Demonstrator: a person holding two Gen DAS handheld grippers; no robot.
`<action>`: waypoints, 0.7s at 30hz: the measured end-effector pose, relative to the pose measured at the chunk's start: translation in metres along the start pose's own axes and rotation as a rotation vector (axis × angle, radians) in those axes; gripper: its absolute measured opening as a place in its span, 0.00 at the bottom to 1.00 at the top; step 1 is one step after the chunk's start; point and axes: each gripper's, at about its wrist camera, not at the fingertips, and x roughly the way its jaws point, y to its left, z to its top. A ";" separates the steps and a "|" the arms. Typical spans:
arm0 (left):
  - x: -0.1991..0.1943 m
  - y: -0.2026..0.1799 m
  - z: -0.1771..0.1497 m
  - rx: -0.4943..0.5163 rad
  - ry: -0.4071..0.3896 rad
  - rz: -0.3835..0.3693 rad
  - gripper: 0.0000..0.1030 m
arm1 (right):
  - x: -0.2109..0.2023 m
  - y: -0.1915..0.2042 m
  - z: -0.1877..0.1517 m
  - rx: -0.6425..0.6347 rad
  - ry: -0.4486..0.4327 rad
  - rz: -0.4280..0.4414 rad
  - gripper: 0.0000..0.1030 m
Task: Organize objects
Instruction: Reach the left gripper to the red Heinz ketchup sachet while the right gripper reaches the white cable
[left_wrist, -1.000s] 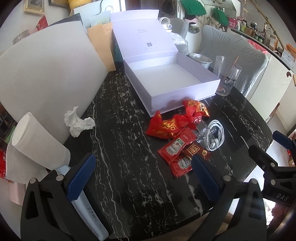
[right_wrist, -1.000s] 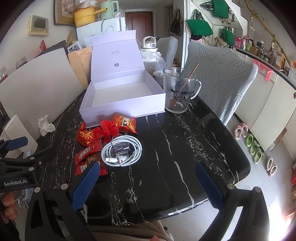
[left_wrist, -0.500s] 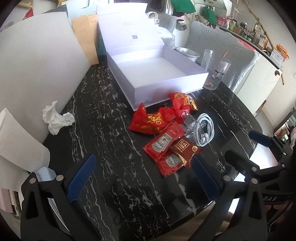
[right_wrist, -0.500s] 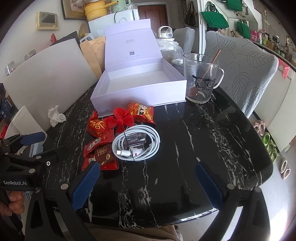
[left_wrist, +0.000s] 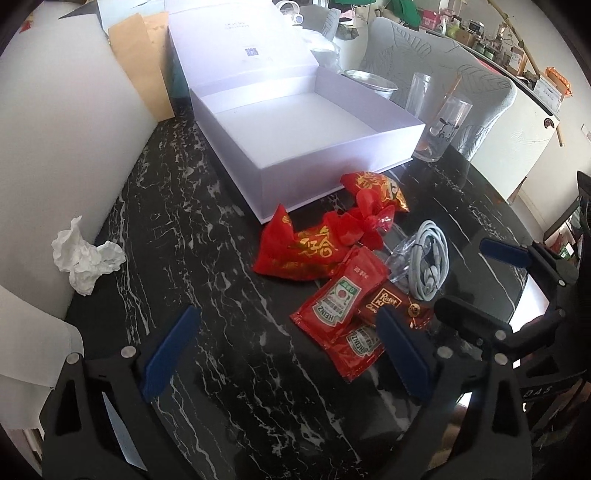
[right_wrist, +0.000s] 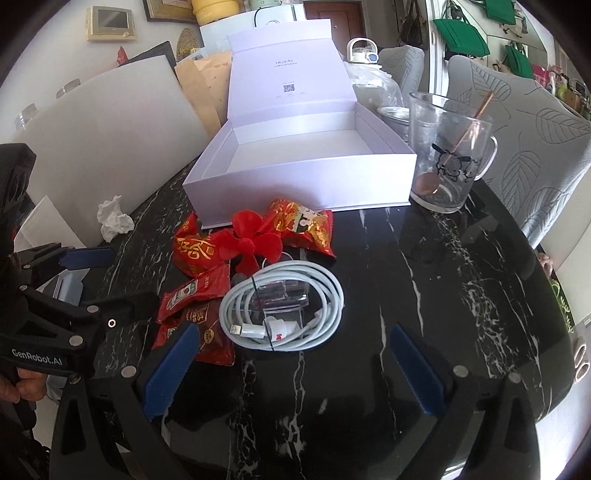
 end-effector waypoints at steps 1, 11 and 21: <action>0.001 0.000 0.001 0.007 0.003 0.002 0.94 | 0.003 0.001 0.002 -0.007 0.002 0.001 1.00; 0.015 0.011 0.006 0.000 0.046 -0.014 0.92 | 0.023 -0.001 0.010 -0.016 0.020 0.015 1.00; 0.026 0.015 0.011 -0.013 0.065 -0.051 0.92 | 0.030 -0.007 0.011 -0.007 0.033 0.047 0.76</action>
